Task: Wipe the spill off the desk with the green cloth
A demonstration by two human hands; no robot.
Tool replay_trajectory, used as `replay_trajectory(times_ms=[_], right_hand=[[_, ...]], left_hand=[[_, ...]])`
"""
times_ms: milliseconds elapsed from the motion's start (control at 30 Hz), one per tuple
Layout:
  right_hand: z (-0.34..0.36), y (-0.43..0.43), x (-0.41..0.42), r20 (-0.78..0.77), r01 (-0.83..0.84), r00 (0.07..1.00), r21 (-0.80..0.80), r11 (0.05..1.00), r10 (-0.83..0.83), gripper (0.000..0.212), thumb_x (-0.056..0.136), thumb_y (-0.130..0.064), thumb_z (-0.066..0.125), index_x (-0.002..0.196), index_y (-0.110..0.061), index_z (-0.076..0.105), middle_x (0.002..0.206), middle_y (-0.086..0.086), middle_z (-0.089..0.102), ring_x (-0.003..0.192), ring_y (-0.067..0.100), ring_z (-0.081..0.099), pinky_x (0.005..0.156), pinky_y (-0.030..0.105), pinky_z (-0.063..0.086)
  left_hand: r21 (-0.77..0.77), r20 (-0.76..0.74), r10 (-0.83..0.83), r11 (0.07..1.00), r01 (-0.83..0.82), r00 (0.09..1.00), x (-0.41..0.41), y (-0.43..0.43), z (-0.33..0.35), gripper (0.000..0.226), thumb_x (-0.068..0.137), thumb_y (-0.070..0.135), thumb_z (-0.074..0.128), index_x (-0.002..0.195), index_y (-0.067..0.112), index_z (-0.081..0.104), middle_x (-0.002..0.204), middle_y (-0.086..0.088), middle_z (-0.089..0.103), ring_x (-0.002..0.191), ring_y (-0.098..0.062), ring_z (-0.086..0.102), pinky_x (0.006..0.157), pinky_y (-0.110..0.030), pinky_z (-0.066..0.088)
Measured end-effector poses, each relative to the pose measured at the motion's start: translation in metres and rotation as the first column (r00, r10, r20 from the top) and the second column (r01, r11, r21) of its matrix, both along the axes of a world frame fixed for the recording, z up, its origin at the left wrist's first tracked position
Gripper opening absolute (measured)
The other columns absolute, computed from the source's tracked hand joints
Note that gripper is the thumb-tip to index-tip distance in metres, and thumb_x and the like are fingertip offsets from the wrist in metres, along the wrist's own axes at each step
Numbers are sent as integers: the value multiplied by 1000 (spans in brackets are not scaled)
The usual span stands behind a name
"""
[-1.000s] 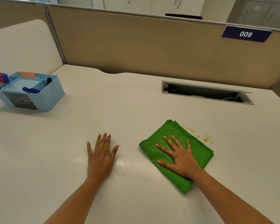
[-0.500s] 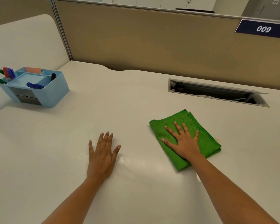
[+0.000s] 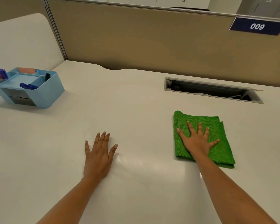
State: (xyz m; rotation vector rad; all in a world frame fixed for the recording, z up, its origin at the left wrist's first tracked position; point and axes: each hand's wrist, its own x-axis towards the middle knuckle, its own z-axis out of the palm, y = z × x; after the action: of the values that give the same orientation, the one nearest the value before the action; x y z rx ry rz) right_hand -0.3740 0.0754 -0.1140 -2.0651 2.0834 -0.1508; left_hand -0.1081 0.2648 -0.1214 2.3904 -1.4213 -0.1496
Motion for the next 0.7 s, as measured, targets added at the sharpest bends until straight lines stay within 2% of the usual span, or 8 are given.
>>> replay_trajectory(times_ms=[67, 200, 367, 700], right_hand=[[1, 2, -6, 8, 49, 999, 10, 999, -49, 78, 73, -83, 14, 142, -47, 11, 159, -2, 0, 145, 30, -5, 105, 71, -7], [1, 10, -15, 17, 118, 993, 18, 993, -119, 78, 74, -82, 16, 143, -45, 11, 159, 0, 0, 145, 30, -5, 105, 71, -6], [3, 28, -21, 57, 193, 979, 26, 981, -194, 76, 76, -80, 20, 143, -44, 13, 159, 0, 0, 145, 30, -6, 106, 71, -6], [3, 82, -5, 46, 217, 975, 47, 975, -219, 76, 76, -79, 19, 143, -44, 8, 159, 1, -4, 145, 30, -10, 105, 73, -6]], left_hand=[[0, 8, -3, 1000, 3, 1000, 0, 1, 1, 69, 88, 61, 8, 145, 22, 12, 157, 6, 12, 144, -8, 0, 117, -43, -11], [1, 12, -4, 1000, 4, 1000, -1, 1, 0, 58, 94, 48, 21, 145, 22, 11, 157, 6, 12, 145, -8, 0, 118, -45, -8], [-4, 14, -14, 1000, 14, 1000, -1, 1, 2, 58, 94, 46, 22, 145, 21, 11, 157, 5, 13, 145, -10, 1, 118, -45, -7], [0, 4, -36, 999, 36, 999, -2, 1, 2, 58, 94, 46, 19, 145, 19, 12, 157, 3, 14, 145, -11, 2, 117, -47, -7]])
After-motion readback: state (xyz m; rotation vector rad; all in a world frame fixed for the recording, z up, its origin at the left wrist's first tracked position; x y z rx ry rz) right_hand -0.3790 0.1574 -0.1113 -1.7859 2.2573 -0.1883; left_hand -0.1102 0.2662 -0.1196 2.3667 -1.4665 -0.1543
